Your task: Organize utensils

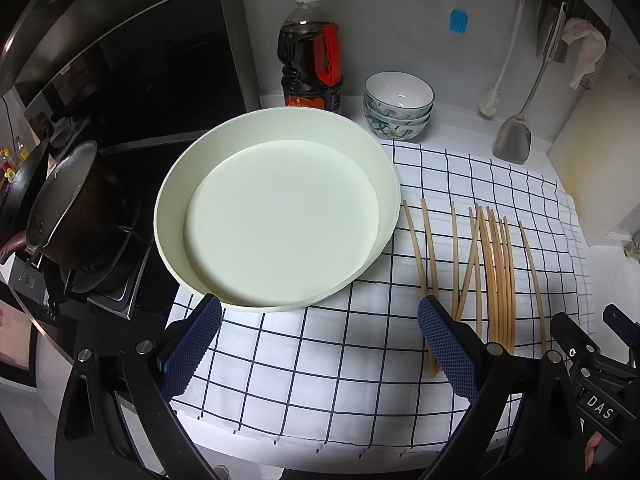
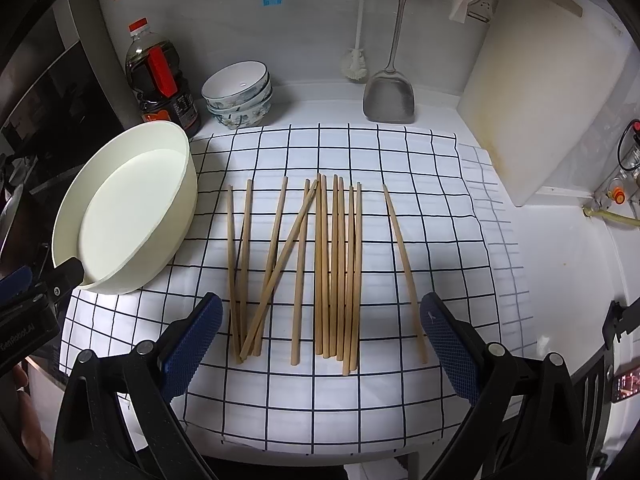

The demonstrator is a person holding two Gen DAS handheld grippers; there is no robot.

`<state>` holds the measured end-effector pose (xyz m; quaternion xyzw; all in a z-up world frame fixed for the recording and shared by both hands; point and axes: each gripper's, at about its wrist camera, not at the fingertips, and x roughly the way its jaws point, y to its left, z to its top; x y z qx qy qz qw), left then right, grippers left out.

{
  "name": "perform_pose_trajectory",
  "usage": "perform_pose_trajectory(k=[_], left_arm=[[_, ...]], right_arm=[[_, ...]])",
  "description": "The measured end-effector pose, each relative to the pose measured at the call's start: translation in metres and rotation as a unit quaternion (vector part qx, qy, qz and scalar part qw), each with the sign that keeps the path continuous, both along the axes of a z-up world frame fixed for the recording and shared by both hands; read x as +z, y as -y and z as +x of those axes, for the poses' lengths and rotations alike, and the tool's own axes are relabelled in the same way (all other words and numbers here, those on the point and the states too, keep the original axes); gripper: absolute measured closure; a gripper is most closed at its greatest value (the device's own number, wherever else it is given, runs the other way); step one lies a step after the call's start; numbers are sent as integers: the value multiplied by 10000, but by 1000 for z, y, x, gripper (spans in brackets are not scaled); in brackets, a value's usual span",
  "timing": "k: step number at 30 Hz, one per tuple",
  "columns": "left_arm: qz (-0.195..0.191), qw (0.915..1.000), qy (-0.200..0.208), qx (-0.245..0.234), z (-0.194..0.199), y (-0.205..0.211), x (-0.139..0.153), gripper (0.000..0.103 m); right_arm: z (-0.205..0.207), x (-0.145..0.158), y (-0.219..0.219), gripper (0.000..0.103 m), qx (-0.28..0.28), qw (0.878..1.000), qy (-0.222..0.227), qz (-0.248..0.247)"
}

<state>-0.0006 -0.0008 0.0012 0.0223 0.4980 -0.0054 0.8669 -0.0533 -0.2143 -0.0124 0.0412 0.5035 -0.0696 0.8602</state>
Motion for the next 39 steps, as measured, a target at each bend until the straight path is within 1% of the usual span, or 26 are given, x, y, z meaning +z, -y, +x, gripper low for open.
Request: perform_pose_trajectory(k=[10,15,19,25,30,34,37,39], left_arm=[[-2,10000,-3,-50,-1,-5,-4,6],[34,9997,40,-241,-3,0,-12,6],[39,9990,117,-433,-6,6,-19,6],[-98,9966,133,-804,-12,23,-38,6],[-221,9955,184,-908,-16,49,-55,6],[-377,9960,248,-767,-14,68,-72,6],[-311,9979,290,-496,-8,75,-83,6],[-308,9983,366,-347,-7,76,-88,6]], right_arm=[[0,-4,-2,8,-38,10000,-64,23],[-5,-8,1,8,-99,9999,-63,53],[-13,-16,9,8,-252,9993,-19,262],[-24,-35,30,8,-434,9976,-159,513],[-35,-45,53,8,-349,9990,-39,278],[-42,-58,77,8,-41,9988,284,392],[-36,-77,90,9,228,9986,276,389],[-32,-85,98,9,284,9981,287,461]])
